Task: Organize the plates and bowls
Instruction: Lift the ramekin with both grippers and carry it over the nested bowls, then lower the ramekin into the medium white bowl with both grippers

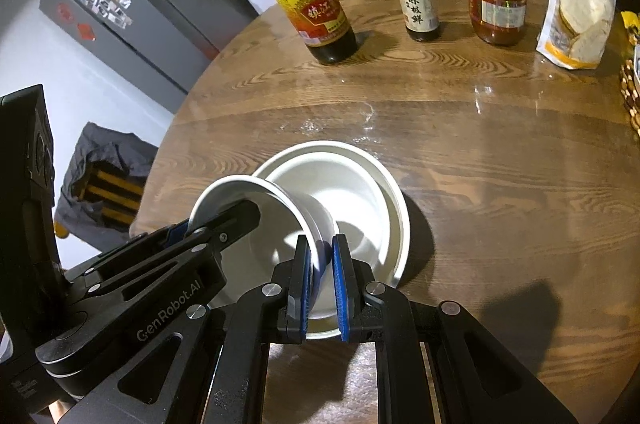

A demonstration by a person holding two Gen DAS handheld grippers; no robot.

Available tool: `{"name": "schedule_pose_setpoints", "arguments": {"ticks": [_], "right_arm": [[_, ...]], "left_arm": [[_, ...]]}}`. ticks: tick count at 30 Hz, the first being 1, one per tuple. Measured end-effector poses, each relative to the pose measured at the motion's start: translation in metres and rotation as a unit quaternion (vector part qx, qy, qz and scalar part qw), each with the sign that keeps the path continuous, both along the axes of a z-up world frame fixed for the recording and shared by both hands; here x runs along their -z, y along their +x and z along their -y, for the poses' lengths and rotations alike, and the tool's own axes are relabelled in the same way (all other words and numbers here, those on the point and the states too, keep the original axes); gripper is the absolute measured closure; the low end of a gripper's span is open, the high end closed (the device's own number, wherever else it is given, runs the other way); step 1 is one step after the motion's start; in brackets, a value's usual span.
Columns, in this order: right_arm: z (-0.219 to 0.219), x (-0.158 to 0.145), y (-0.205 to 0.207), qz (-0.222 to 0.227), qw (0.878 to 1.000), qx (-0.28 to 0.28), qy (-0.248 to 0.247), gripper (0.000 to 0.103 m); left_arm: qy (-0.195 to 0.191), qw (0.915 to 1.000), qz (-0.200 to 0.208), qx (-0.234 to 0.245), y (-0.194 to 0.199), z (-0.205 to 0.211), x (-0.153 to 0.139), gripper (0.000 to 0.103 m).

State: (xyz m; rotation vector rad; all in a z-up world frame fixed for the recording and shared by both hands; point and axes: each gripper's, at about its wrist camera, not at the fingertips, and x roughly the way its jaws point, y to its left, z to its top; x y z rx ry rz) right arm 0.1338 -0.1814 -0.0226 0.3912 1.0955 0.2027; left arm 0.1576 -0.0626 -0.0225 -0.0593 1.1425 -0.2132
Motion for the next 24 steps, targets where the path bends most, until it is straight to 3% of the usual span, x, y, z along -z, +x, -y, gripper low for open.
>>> {"name": "schedule_pose_setpoints", "arguments": {"ticks": [24], "right_arm": [[0.005, 0.013, 0.007, -0.025, 1.0, 0.007, -0.006, 0.089]], "left_arm": [[-0.003, 0.9998, -0.017, 0.01, 0.011, 0.007, 0.019, 0.087]]}}
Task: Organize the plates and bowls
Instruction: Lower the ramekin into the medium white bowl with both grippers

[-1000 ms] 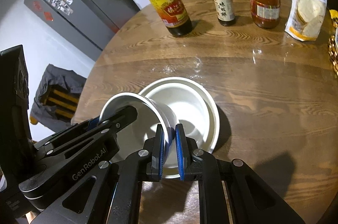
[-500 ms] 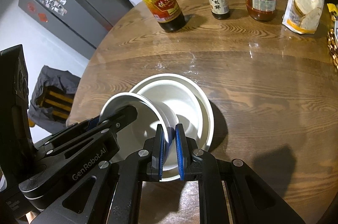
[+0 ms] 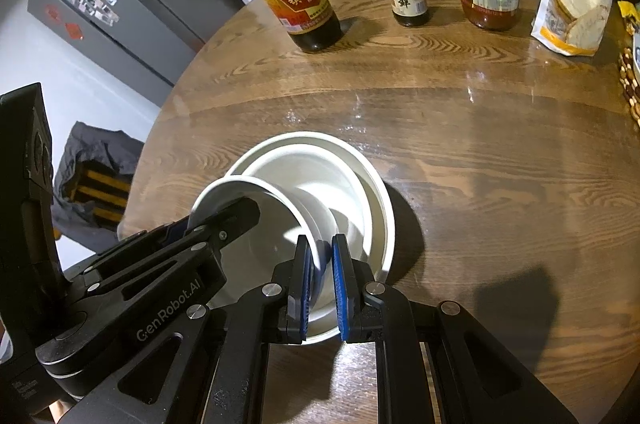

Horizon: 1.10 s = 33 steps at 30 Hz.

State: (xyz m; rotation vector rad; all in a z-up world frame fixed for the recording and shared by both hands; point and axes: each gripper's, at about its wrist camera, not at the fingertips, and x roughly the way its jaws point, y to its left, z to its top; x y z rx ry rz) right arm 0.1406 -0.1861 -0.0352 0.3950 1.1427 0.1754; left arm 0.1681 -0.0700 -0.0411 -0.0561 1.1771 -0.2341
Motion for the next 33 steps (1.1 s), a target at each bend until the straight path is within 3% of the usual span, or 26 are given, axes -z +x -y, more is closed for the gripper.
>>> {"name": "schedule_pose_setpoints", "arguments": {"ticks": [33], "right_arm": [[0.0017, 0.0046, 0.0037, -0.005, 1.0, -0.004, -0.005, 0.089]], "left_arm": [[0.013, 0.9998, 0.01, 0.007, 0.0062, 0.0037, 0.007, 0.086]]}}
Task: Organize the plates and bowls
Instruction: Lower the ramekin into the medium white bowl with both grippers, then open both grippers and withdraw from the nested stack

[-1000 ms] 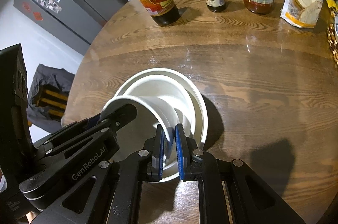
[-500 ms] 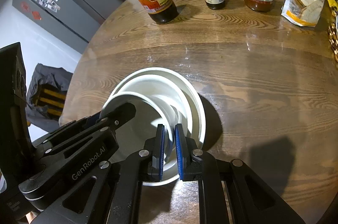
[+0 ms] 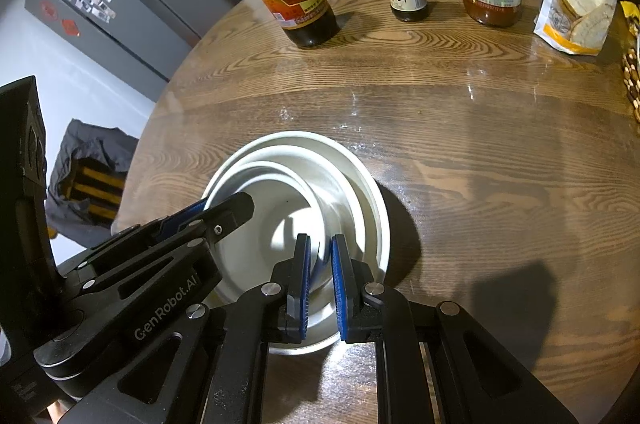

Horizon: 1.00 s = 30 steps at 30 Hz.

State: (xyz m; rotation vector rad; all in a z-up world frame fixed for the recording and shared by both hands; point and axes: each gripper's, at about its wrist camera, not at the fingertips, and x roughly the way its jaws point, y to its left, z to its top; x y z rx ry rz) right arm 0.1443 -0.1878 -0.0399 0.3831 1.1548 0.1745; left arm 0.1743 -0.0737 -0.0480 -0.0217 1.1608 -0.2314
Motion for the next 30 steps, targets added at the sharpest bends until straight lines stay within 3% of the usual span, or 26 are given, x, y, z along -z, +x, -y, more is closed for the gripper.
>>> {"name": "schedule_pose_setpoints", "arguments": {"ticks": [30], "right_arm": [[-0.0038, -0.003, -0.0055, 0.018, 1.0, -0.001, -0.023, 0.089]], "left_arm": [[0.002, 0.9994, 0.033, 0.003, -0.0075, -0.0014, -0.004, 0.083]]}}
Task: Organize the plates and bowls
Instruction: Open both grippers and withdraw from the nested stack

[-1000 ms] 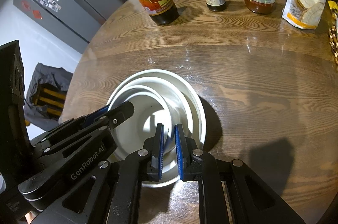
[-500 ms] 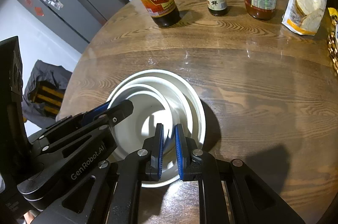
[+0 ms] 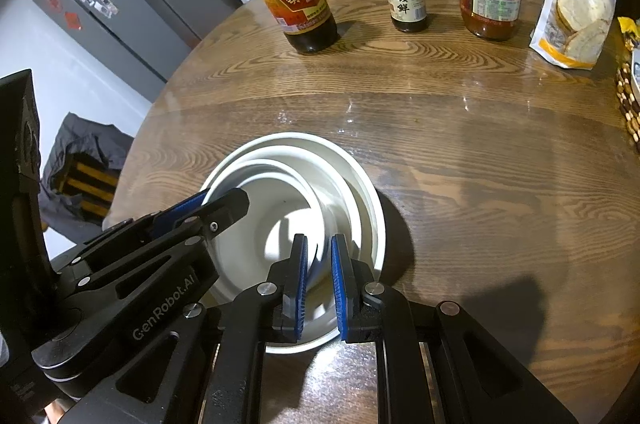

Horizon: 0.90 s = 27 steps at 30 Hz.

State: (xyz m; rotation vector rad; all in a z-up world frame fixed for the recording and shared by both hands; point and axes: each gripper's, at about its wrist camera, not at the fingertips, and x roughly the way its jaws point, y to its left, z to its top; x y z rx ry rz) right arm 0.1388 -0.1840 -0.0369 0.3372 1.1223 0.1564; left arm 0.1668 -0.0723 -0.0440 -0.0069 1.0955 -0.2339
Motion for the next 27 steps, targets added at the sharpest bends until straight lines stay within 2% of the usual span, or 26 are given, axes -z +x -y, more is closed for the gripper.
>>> {"name": "schedule_pose_setpoints", "arguments": {"ticks": [11, 13, 15, 18, 23, 25, 27], "right_arm": [[0.003, -0.004, -0.001, 0.007, 1.0, 0.002, -0.008, 0.089], [0.003, -0.006, -0.003, 0.009, 1.0, 0.003, -0.009, 0.089], [0.005, -0.009, -0.005, 0.013, 1.0, 0.005, -0.009, 0.089], [0.008, -0.014, -0.01, 0.02, 1.0, 0.008, -0.003, 0.089], [0.015, -0.022, -0.018, 0.03, 0.999, 0.016, 0.005, 0.089], [0.019, -0.025, -0.022, 0.035, 0.999, 0.021, 0.01, 0.084], [0.022, -0.03, -0.027, 0.039, 0.999, 0.024, 0.006, 0.064]], "left_arm": [[0.002, 1.0, 0.007, 0.003, -0.004, 0.002, -0.009, 0.081], [0.003, 1.0, 0.008, -0.001, -0.004, 0.001, -0.011, 0.075], [0.001, 0.9999, 0.01, -0.003, -0.004, -0.001, -0.013, 0.062], [-0.002, 0.9999, 0.012, -0.008, -0.005, -0.004, -0.017, 0.047], [-0.015, 0.9997, 0.018, -0.005, -0.011, -0.003, -0.03, 0.039], [-0.02, 0.9995, 0.022, -0.006, -0.014, -0.005, -0.036, 0.032], [-0.026, 0.9993, 0.027, -0.007, -0.018, -0.007, -0.041, 0.03]]}}
